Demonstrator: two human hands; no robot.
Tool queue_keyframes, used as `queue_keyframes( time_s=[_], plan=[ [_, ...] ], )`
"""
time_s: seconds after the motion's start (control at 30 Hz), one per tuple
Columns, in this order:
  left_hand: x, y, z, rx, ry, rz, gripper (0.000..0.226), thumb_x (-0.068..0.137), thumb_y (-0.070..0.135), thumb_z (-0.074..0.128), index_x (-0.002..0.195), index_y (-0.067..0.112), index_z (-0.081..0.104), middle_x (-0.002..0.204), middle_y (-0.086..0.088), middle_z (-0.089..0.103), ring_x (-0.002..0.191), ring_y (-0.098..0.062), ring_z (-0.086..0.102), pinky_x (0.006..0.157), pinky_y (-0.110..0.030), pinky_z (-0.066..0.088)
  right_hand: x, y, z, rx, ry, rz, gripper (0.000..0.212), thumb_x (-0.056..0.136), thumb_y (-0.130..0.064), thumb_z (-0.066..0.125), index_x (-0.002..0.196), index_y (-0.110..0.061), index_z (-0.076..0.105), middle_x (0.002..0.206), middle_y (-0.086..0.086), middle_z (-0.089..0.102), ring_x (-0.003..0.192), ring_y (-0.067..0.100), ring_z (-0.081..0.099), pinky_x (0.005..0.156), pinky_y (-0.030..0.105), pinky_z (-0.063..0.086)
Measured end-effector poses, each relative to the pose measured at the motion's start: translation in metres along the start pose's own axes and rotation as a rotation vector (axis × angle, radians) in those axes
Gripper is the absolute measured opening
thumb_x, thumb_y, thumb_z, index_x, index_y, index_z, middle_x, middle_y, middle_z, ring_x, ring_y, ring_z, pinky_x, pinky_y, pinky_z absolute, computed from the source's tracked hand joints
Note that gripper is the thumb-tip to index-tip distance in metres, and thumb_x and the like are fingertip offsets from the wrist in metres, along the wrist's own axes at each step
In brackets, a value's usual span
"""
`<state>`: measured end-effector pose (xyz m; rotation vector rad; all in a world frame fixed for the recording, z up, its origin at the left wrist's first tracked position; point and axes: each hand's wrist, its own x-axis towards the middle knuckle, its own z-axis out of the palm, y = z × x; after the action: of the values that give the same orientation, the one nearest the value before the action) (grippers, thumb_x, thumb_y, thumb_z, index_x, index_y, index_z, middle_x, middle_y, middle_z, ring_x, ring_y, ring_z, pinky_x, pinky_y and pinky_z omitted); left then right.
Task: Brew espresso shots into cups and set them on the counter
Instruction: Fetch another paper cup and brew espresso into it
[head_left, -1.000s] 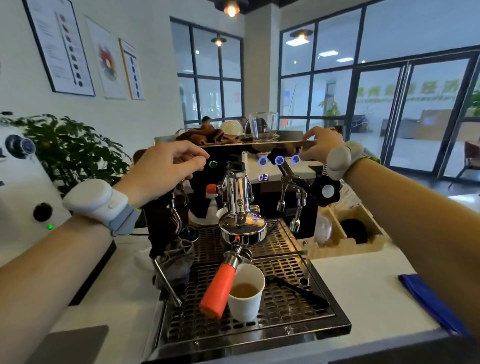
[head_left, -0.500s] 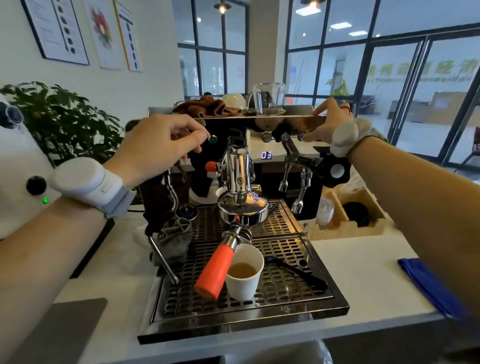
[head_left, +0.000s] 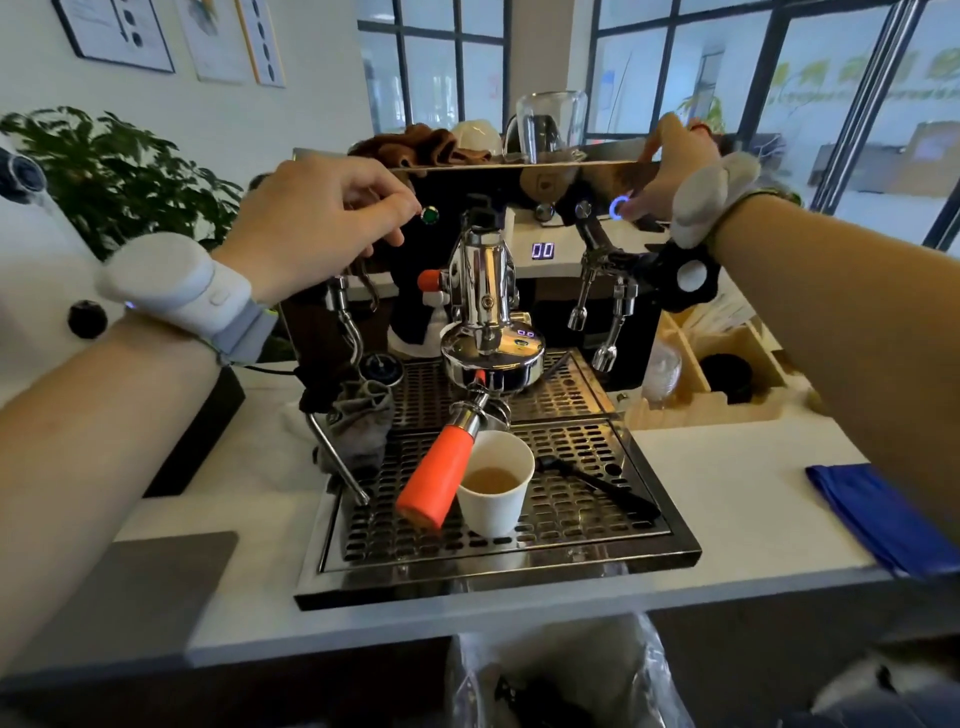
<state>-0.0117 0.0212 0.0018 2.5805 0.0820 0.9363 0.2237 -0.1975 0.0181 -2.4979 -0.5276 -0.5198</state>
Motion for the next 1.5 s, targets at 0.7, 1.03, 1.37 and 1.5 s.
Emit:
queue_keyframes(
  time_s=[0.7, 1.03, 1.37, 1.5],
  plan=[
    [0.0, -0.001, 0.001, 0.057, -0.021, 0.0, 0.027, 0.085, 0.052, 0.051, 0.092, 0.034, 0.071, 0.076, 0.014, 0.071, 0.065, -0.009, 0.067, 0.075, -0.035, 0.055, -0.007, 0.002, 0.0, 0.042, -0.007, -0.124, 0.042, 0.08, -0.013, 0.072, 0.105, -0.018, 0.039, 0.107, 0.007, 0.028, 0.124, 0.034, 0.043, 0.099, 0.038, 0.037],
    [0.0, -0.002, 0.001, 0.058, -0.023, 0.011, 0.024, 0.086, 0.05, 0.052, 0.092, 0.036, 0.07, 0.076, 0.016, 0.071, 0.065, -0.007, 0.067, 0.074, -0.033, 0.054, -0.003, 0.009, 0.002, 0.049, 0.019, -0.137, 0.043, 0.081, -0.015, 0.071, 0.118, -0.015, 0.048, 0.108, 0.004, 0.026, 0.1, 0.02, 0.036, 0.101, 0.037, 0.036],
    [0.001, -0.003, 0.001, 0.056, -0.022, 0.02, 0.026, 0.085, 0.053, 0.05, 0.091, 0.037, 0.07, 0.075, 0.016, 0.07, 0.064, -0.007, 0.067, 0.073, -0.034, 0.054, -0.002, 0.005, 0.002, 0.062, 0.017, -0.126, 0.046, 0.08, -0.012, 0.072, 0.104, -0.02, 0.034, 0.108, 0.008, 0.027, 0.121, 0.033, 0.043, 0.102, 0.041, 0.035],
    [0.001, -0.004, 0.001, 0.056, -0.021, 0.024, 0.029, 0.084, 0.054, 0.05, 0.092, 0.035, 0.071, 0.075, 0.015, 0.071, 0.065, -0.009, 0.068, 0.074, -0.036, 0.055, 0.0, -0.001, 0.005, 0.048, 0.083, -0.036, 0.037, 0.083, -0.006, 0.065, 0.108, -0.015, 0.04, 0.121, 0.015, 0.042, 0.125, 0.035, 0.041, 0.1, 0.039, 0.036]
  ],
)
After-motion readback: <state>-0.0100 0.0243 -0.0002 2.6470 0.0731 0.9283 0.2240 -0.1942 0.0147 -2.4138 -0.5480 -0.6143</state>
